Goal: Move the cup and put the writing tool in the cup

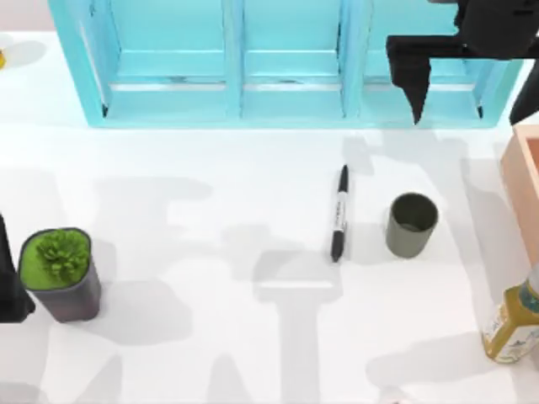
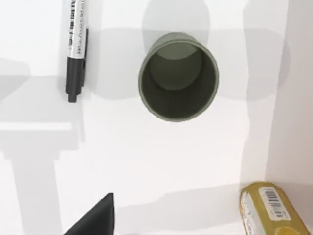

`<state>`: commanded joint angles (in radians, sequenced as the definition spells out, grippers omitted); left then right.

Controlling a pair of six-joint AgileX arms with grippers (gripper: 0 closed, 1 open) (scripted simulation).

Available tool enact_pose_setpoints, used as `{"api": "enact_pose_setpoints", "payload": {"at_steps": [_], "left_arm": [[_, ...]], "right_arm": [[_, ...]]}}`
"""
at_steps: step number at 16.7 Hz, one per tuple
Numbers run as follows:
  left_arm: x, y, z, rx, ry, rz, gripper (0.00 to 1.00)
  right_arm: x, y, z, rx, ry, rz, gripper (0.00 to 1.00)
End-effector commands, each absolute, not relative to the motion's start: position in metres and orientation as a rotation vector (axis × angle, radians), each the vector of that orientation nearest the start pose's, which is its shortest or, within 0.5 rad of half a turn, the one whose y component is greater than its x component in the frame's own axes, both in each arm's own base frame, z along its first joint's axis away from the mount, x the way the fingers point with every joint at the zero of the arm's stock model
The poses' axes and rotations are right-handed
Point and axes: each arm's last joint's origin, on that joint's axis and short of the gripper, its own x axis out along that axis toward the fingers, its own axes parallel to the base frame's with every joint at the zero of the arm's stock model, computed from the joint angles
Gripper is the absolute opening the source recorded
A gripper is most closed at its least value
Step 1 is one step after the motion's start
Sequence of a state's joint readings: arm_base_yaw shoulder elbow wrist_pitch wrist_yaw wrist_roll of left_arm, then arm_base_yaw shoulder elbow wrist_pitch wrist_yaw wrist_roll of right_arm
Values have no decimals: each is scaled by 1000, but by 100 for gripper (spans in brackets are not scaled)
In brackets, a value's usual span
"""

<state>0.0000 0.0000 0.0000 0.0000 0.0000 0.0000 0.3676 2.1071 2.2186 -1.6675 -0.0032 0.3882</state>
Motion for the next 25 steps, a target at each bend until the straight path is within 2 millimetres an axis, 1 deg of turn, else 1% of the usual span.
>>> {"api": "enact_pose_setpoints", "payload": {"at_steps": [1, 6, 7, 9, 11, 12, 14, 16, 18, 20, 21, 24, 25], "left_arm": [[106, -1, 160, 0, 0, 0, 100], [106, -1, 160, 0, 0, 0, 100], [106, -1, 160, 0, 0, 0, 100], [106, -1, 160, 0, 0, 0, 100], [106, -1, 160, 0, 0, 0, 100], [106, -1, 160, 0, 0, 0, 100], [106, -1, 160, 0, 0, 0, 100], [106, -1, 160, 0, 0, 0, 100], [106, -1, 160, 0, 0, 0, 100], [106, -1, 160, 0, 0, 0, 100], [106, -1, 160, 0, 0, 0, 100], [106, -1, 160, 0, 0, 0, 100], [106, -1, 160, 0, 0, 0, 100]], "right_arm": [[369, 149, 318, 18, 1557, -1, 100], [369, 151, 317, 15, 1557, 2, 100], [371, 154, 315, 15, 1560, -4, 100], [377, 167, 307, 11, 1572, -29, 100], [387, 188, 291, 5, 1584, -69, 100], [393, 200, 280, 1, 1591, -93, 100], [404, 228, 250, -8, 1603, -146, 100], [409, 253, 220, -14, 1605, -198, 100], [409, 272, 198, -19, 1597, -240, 100], [406, 284, 185, -21, 1588, -268, 100], [405, 287, 182, -22, 1585, -275, 100], [405, 287, 181, -22, 1584, -276, 100], [412, 292, 179, 35, 1522, -225, 100]]}}
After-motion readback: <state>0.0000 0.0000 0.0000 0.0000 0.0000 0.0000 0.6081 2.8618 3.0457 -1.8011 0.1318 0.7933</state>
